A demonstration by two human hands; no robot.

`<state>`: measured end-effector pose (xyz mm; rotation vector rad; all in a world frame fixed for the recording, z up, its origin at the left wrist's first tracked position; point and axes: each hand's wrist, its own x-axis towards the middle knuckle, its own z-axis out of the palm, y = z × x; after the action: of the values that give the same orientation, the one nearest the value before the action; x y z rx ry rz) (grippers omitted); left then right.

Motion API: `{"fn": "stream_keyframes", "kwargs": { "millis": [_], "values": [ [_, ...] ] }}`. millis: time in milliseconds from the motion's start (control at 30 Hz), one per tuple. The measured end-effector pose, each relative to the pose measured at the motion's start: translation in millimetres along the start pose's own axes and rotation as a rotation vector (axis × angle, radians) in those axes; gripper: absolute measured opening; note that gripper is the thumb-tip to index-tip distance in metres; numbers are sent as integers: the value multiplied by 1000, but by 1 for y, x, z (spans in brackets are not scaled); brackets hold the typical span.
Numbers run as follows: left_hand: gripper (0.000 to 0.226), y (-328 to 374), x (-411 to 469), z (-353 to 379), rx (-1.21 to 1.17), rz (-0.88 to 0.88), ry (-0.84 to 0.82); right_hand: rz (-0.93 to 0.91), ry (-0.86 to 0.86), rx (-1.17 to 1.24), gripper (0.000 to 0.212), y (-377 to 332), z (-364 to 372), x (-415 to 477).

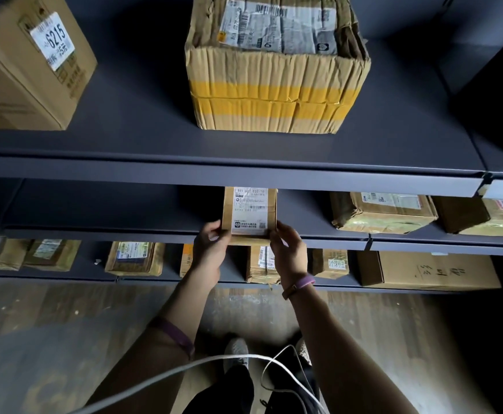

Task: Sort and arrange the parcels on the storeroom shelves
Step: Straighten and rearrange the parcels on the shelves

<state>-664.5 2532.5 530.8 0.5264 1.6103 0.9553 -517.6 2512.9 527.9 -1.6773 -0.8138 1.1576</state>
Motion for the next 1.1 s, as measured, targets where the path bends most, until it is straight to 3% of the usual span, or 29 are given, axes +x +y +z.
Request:
{"fn": "stream_keyframes", "kwargs": {
  "millis": [367, 567, 733, 900, 1100],
  "values": [
    [44, 14, 31, 12, 39, 26, 53, -16, -136, -211, 43, -6, 19, 37],
    [48, 18, 33, 9, 98, 19, 43, 37, -162, -181, 47, -7, 19, 39],
    [36, 3, 9, 13, 54, -158, 144, 122, -79, -115, 49, -2, 0, 27],
    [13, -9, -27, 51, 83, -290, -102, 147, 66, -75, 43, -1, -48, 18],
    [11, 5, -58, 126, 168, -140, -274, 152, 271, 10, 41, -7, -134, 25]
  ]
}}
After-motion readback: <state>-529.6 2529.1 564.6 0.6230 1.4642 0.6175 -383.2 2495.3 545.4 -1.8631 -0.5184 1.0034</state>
